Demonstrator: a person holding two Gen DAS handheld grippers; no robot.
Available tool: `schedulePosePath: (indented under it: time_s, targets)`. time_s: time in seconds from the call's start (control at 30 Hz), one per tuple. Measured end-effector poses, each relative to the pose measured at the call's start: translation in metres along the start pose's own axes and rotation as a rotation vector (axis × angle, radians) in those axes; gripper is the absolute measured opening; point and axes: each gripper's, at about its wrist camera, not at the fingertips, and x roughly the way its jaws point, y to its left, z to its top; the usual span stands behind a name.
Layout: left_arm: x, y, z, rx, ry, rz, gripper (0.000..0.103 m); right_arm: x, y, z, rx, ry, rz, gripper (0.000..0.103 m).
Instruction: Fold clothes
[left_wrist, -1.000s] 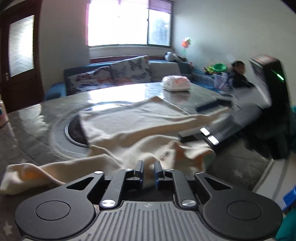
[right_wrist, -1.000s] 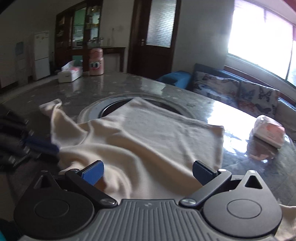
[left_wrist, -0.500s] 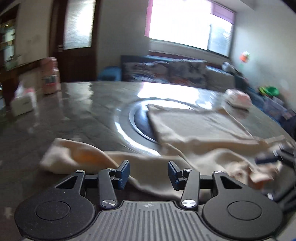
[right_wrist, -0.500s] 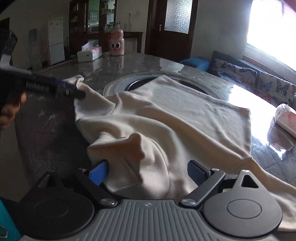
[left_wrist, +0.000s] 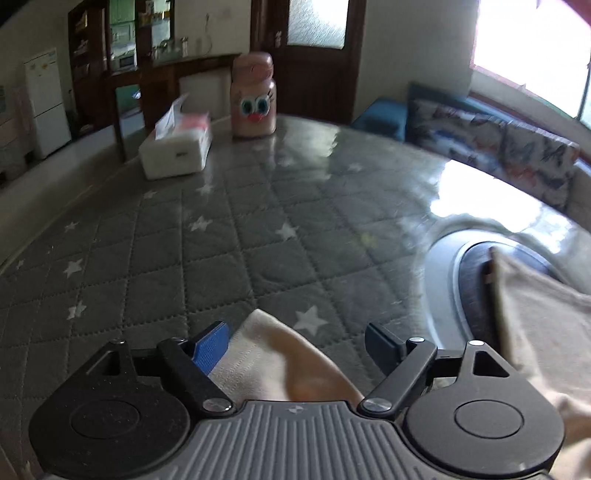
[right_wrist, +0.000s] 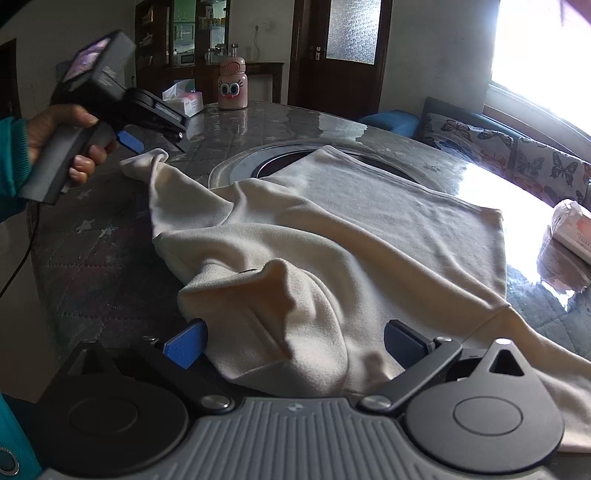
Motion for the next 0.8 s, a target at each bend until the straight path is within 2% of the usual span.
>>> schedulePosePath:
  time_s: [0.03, 0.1, 0.13, 0.2, 0.23, 0.33, 0.37, 0.43, 0.47, 0.57, 0.67, 0.73, 0.77, 0.8]
  targets:
    - [0.004, 0.0, 0.0, 0.005, 0.006, 0.015, 0.078, 0.0, 0.0, 0.0, 0.001, -0.001, 0.001, 0.103]
    - [0.007, 0.004, 0.0, 0.013, -0.012, 0.022, 0.049, 0.0, -0.001, 0.0, 0.002, -0.001, 0.002, 0.103]
    - [0.007, 0.007, -0.001, 0.016, -0.028, 0.021, 0.041, 0.0, -0.001, 0.0, 0.003, -0.002, 0.001, 0.103]
    - [0.006, 0.018, -0.001, -0.005, -0.045, -0.017, 0.015, 0.0, -0.002, -0.001, 0.004, -0.003, 0.001, 0.103]
    - [0.004, 0.026, -0.001, -0.021, -0.057, -0.043, 0.013, 0.0, -0.002, -0.001, 0.006, -0.003, 0.002, 0.103]
    - [-0.013, 0.046, -0.006, -0.053, -0.147, -0.111, 0.011, 0.0, -0.003, -0.001, 0.012, -0.003, 0.001, 0.103]
    - [-0.02, 0.055, -0.009, -0.076, -0.192, -0.156, 0.011, 0.0, -0.003, -0.001, 0.012, -0.003, 0.0, 0.103]
    - [-0.034, 0.079, -0.019, -0.14, -0.291, -0.307, 0.011, -0.001, -0.002, -0.001, 0.007, -0.004, -0.002, 0.103]
    - [-0.039, 0.088, -0.025, -0.152, -0.316, -0.349, 0.011, -0.001, -0.002, 0.0, 0.004, -0.004, -0.002, 0.103]
    - [-0.042, 0.103, -0.036, -0.138, -0.285, -0.291, 0.017, -0.004, -0.002, 0.003, -0.005, -0.008, 0.003, 0.103]
    - [-0.038, 0.113, -0.045, -0.138, -0.22, -0.211, 0.016, -0.008, -0.004, 0.007, -0.003, -0.017, 0.016, 0.103]
    - [-0.043, 0.117, -0.048, -0.155, -0.211, -0.184, 0.018, -0.012, -0.005, 0.01, -0.001, -0.025, 0.02, 0.103]
    - [-0.047, 0.119, -0.049, -0.176, -0.213, -0.182, 0.027, -0.013, -0.005, 0.013, -0.001, -0.029, 0.022, 0.103]
    - [-0.052, 0.121, -0.05, -0.203, -0.208, -0.183, 0.04, -0.014, -0.006, 0.014, -0.001, -0.032, 0.023, 0.103]
